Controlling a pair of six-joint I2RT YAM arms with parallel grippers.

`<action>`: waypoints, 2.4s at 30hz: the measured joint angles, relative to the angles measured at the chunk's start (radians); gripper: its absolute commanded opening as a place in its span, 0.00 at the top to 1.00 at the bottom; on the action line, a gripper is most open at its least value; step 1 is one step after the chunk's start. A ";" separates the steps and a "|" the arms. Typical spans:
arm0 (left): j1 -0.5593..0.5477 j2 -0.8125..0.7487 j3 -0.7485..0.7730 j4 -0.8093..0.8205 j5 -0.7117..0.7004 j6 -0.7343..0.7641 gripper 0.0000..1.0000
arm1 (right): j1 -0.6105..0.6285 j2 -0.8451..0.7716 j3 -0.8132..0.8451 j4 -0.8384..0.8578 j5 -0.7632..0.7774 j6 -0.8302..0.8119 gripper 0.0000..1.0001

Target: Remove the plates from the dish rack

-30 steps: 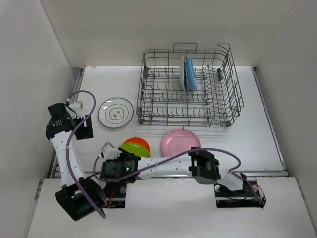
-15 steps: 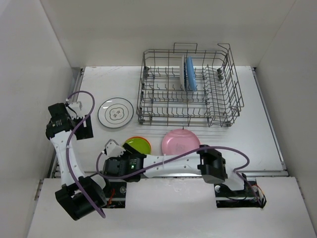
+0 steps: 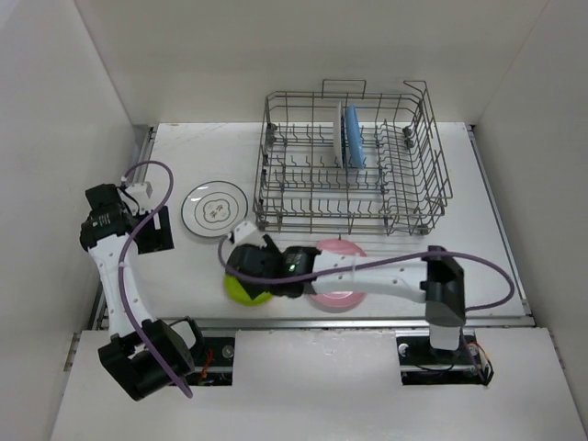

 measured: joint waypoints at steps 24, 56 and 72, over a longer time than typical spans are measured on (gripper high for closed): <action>0.000 0.213 0.482 -0.055 0.137 -0.123 0.00 | -0.935 -0.092 0.280 0.091 -0.213 0.000 0.47; 0.000 0.452 0.481 0.010 0.232 -0.200 0.00 | -1.048 0.190 0.437 0.111 -0.382 -0.268 1.00; 0.000 0.334 0.432 0.007 0.236 -0.190 0.00 | -0.811 -0.442 0.249 0.144 -0.112 -0.395 1.00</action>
